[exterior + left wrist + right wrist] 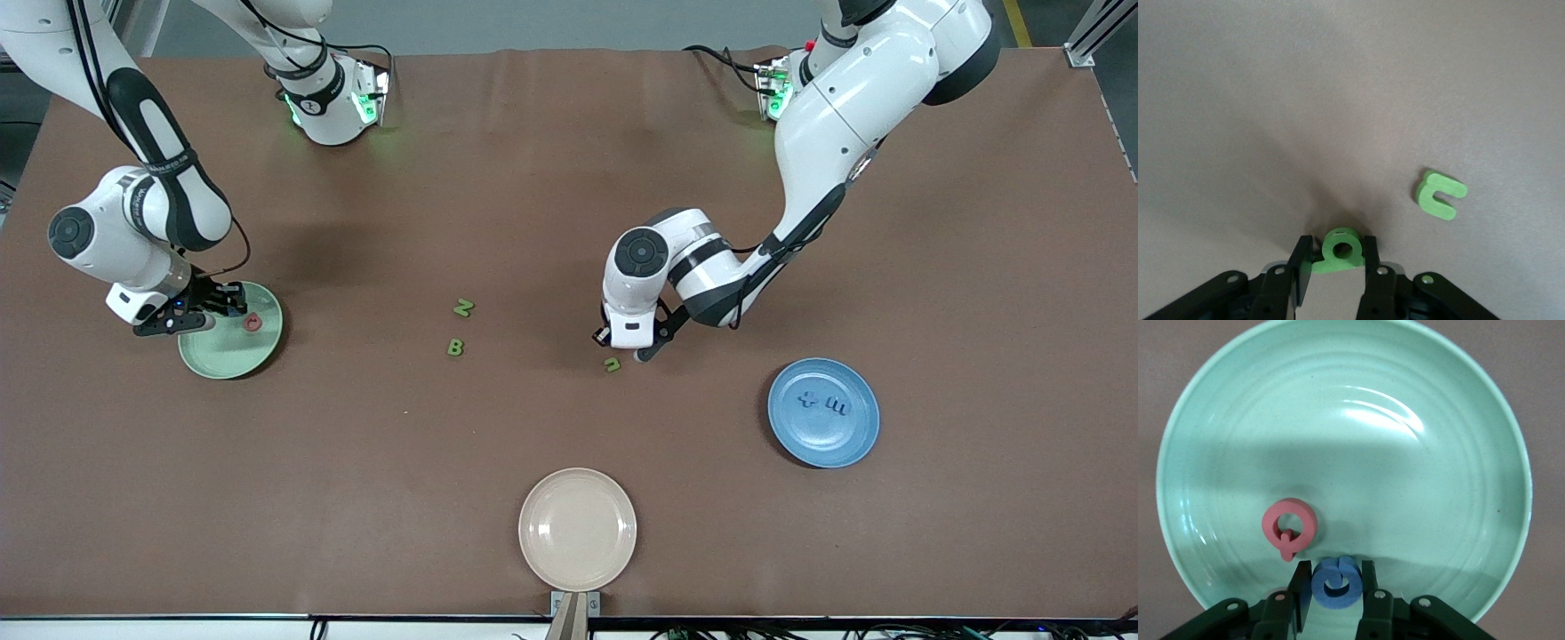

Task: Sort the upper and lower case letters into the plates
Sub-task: 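Place the C on the green plate while the left gripper moves the 9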

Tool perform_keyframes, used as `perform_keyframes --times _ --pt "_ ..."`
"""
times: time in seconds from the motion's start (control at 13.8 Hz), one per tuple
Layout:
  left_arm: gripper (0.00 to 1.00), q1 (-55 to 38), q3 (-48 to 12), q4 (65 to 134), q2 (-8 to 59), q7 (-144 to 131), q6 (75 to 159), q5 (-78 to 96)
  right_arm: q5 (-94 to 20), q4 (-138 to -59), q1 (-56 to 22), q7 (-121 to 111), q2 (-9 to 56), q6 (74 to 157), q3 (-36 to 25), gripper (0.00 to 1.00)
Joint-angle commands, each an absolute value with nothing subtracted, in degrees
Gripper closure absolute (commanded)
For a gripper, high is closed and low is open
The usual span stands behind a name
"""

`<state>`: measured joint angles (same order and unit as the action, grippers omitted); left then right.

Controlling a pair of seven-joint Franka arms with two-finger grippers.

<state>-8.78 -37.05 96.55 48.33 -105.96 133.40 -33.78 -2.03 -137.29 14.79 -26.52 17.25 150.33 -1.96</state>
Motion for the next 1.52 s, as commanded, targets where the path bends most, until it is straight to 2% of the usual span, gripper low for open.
perform_keyframes --times 0.0,0.14,0.22,0.29,0.36,0.58,0.94,1.3,1.37,1.45 --pt "1.0 -8.0 -36.82 95.63 44.58 -104.77 133.07 -34.28 -1.67 -137.64 16.26 -27.42 17.05 150.82 -1.05 0.76" --pt "1.0 -5.99 -36.91 95.45 41.67 -102.59 131.58 -34.19 -1.67 -137.64 16.26 -27.42 17.05 150.82 -1.05 0.7" --pt "1.0 -4.85 -36.91 95.54 40.62 -100.05 130.27 -34.19 -1.67 -137.64 16.26 -27.42 17.05 150.82 -1.05 0.56" --pt "1.0 -3.18 -36.91 95.71 39.74 -96.28 127.82 -34.19 -1.67 -137.64 16.17 -27.33 16.88 150.47 -1.05 0.25" --pt "1.0 -1.34 -36.91 95.89 38.94 -92.33 125.36 -34.19 -1.67 -137.64 16.17 -27.33 16.35 149.86 -1.05 0.0" --pt "1.0 3.94 -37.0 95.71 38.58 -80.89 124.54 -34.28 -1.76 -137.37 14.51 -26.37 12.32 144.25 -0.62 0.0" --pt "1.0 11.76 -36.91 96.85 38.76 -67.96 124.19 -34.28 -1.93 -135.53 2.05 -6.38 2.38 129.4 -0.53 0.01" --pt "0.99 16.86 -36.65 97.82 39.46 -61.63 124.63 -34.36 -3.08 -134.48 -13.24 19.2 2.63 130.16 -0.53 0.01" --pt "0.95 17.83 -36.74 97.56 40.07 -60.92 124.72 -34.37 -3.16 -133.95 -16.06 24.12 3.07 131.12 -0.44 0.01" --pt "0.86 17.93 -36.74 97.56 40.08 -60.91 124.72 -34.28 -3.16 -133.77 -19.3 29.39 4.47 133.4 -0.53 0.0"
